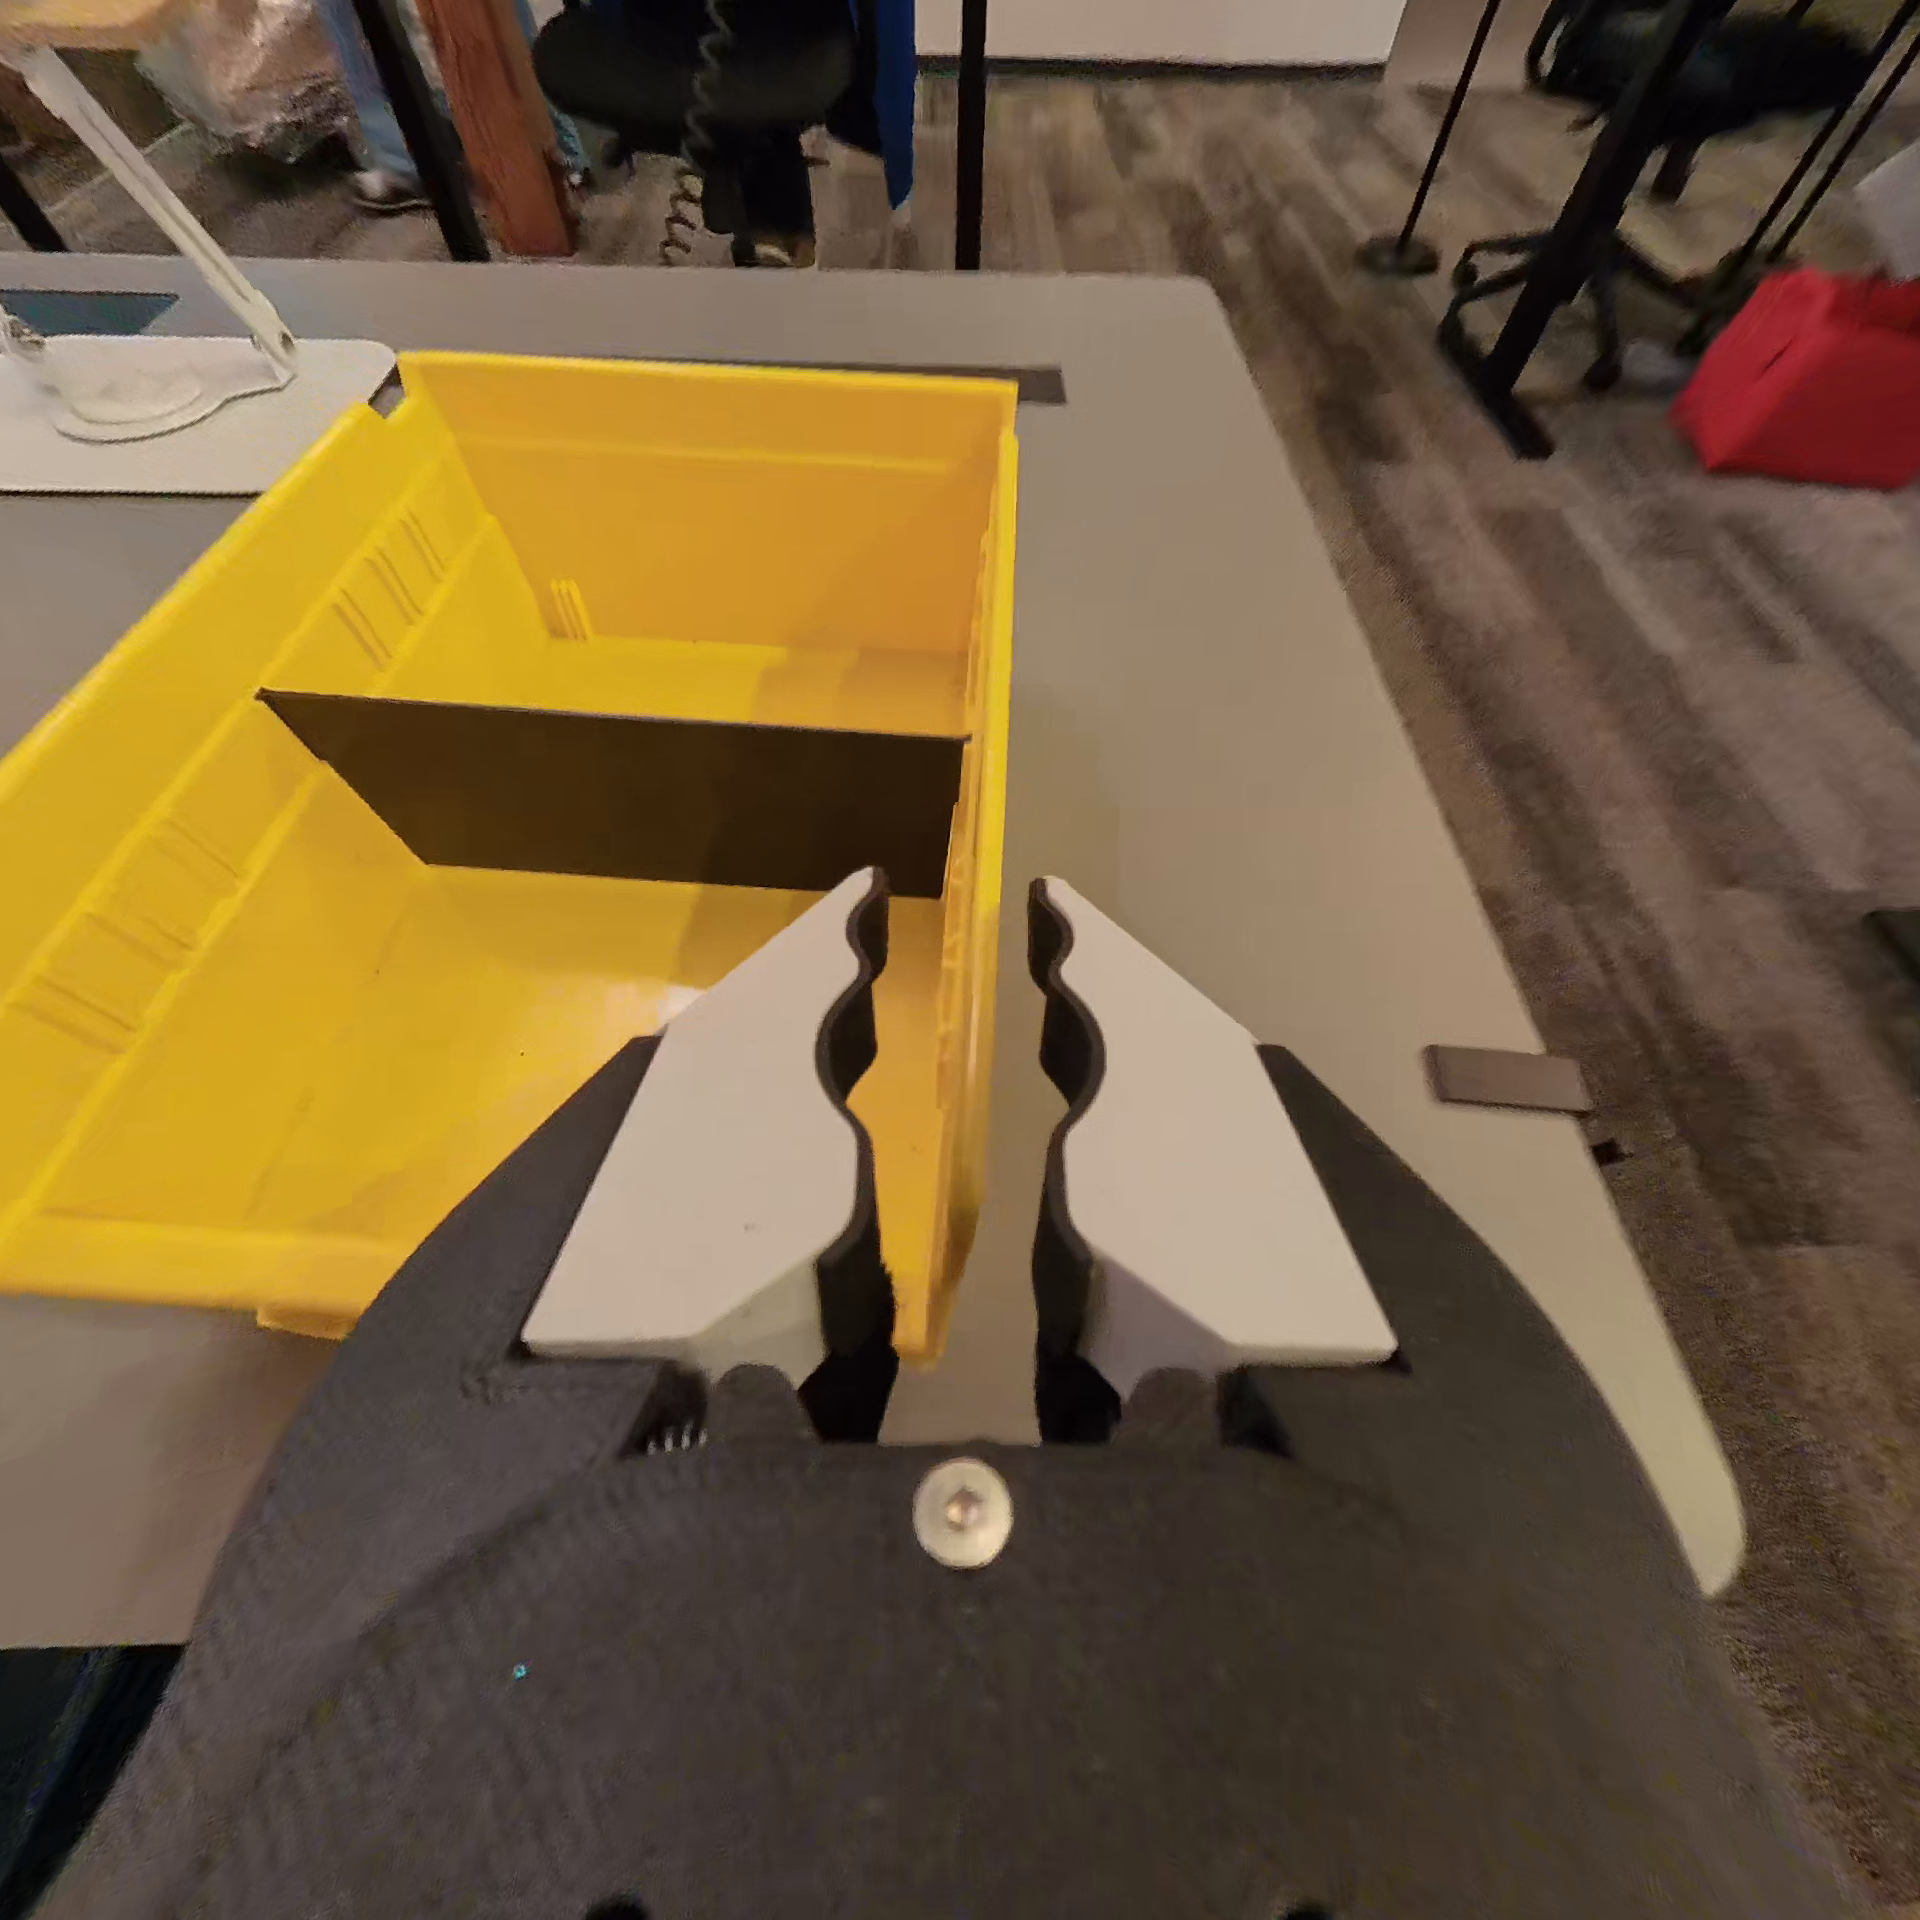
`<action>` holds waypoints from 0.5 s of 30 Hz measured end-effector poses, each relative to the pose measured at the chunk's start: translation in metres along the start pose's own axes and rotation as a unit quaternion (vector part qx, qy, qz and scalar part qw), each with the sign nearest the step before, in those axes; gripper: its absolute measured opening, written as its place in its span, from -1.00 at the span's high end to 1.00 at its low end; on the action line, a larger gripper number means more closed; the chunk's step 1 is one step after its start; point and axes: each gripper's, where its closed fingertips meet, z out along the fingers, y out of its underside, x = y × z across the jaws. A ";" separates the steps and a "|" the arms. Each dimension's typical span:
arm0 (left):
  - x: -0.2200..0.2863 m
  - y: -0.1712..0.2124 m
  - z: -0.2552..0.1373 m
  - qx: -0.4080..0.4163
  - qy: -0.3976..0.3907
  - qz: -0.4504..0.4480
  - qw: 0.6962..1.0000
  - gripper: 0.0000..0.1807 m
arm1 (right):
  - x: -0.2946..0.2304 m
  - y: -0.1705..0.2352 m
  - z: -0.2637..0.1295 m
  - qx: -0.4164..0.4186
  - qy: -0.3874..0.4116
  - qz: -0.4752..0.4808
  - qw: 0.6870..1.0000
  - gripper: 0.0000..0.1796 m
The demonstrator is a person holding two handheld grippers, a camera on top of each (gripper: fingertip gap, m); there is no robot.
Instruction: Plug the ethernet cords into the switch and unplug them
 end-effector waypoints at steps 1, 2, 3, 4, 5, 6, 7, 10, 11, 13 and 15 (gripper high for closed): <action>0.005 -0.014 -0.005 0.012 -0.008 0.039 0.999 0.36 | 0.000 -0.007 -0.005 0.008 0.008 -0.011 1.000 0.68; 0.011 -0.029 -0.008 0.018 -0.014 0.079 0.997 0.35 | 0.000 -0.015 -0.010 0.019 0.017 -0.024 0.999 0.67; 0.021 -0.044 -0.008 0.021 -0.011 0.120 0.992 0.35 | -0.003 -0.023 -0.014 0.030 0.022 -0.038 0.999 0.67; 0.033 -0.058 -0.004 0.020 0.002 0.161 0.987 0.36 | -0.008 -0.032 -0.018 0.041 0.023 -0.050 0.998 0.67; 0.044 -0.070 0.002 0.011 0.013 0.197 0.980 0.35 | -0.015 -0.040 -0.022 0.054 0.019 -0.063 0.996 0.68; 0.053 -0.080 0.012 -0.004 0.020 0.231 0.973 0.35 | -0.024 -0.049 -0.026 0.068 0.014 -0.076 0.995 0.69; 0.060 -0.089 0.024 -0.022 0.026 0.263 0.964 0.35 | -0.034 -0.056 -0.030 0.078 0.007 -0.090 0.993 0.69; 0.066 -0.104 0.067 -0.088 0.021 0.349 0.933 0.36 | -0.071 -0.069 -0.036 0.093 -0.032 -0.134 0.986 0.70; 0.067 -0.108 0.078 -0.104 0.019 0.379 0.919 0.39 | -0.086 -0.070 -0.036 0.088 -0.054 -0.147 0.984 0.73; 0.070 -0.110 0.098 -0.140 0.027 0.412 0.900 0.45 | -0.117 -0.071 -0.038 0.086 -0.099 -0.168 0.977 0.85; 0.075 -0.105 0.116 -0.181 0.055 0.417 0.889 0.47 | -0.150 -0.071 -0.041 0.088 -0.152 -0.185 0.967 0.90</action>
